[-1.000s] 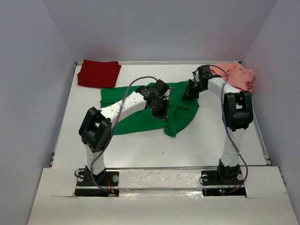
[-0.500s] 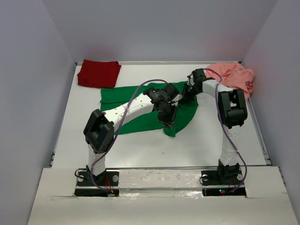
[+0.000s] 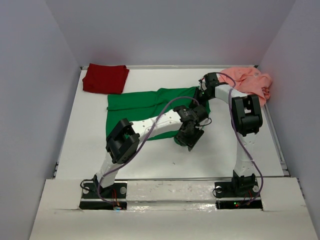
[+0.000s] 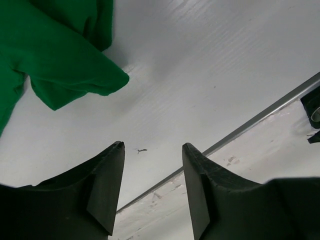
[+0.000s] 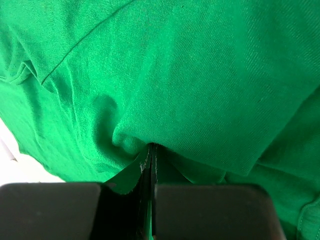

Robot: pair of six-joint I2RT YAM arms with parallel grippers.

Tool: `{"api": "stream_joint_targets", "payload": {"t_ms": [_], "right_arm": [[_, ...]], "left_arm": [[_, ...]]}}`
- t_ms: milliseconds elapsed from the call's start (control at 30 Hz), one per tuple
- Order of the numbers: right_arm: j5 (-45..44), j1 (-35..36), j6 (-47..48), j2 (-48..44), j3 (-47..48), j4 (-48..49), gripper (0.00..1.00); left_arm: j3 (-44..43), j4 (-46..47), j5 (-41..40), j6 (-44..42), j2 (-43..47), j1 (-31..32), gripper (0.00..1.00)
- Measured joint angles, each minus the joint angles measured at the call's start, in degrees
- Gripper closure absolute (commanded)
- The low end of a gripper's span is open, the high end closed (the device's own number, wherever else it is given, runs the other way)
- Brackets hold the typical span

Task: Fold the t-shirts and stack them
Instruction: Fold the tshirt

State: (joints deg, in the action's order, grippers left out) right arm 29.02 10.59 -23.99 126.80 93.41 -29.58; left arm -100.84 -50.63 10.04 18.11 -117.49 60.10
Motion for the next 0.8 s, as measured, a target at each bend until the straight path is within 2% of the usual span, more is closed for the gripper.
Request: {"api": "stream_joint_targets", "payload": {"t_ms": [67,167,233,533,800], "right_arm": [[0.0,0.0,0.0,0.0,0.0,0.0,1.00],[0.0,0.0,0.0,0.0,0.0,0.1,1.00],[0.0,0.0,0.0,0.0,0.0,0.1,1.00],[0.1,0.0,0.0,0.0,0.2,0.0,1.00],[0.1,0.0,0.0,0.1,0.4,0.0,1.00]], "left_arm": [[0.4,0.1,-1.8,-0.7,0.0,0.6,0.36],[2.3,2.1,-3.6,-1.5,0.1,0.4,0.25],[5.0,4.2,-5.2,-1.9,0.2,0.2,0.24],[15.8,14.0,-11.7,-3.4,3.1,-0.2,0.24],[17.2,19.6,-13.8,-3.7,6.4,-0.2,0.25]]}}
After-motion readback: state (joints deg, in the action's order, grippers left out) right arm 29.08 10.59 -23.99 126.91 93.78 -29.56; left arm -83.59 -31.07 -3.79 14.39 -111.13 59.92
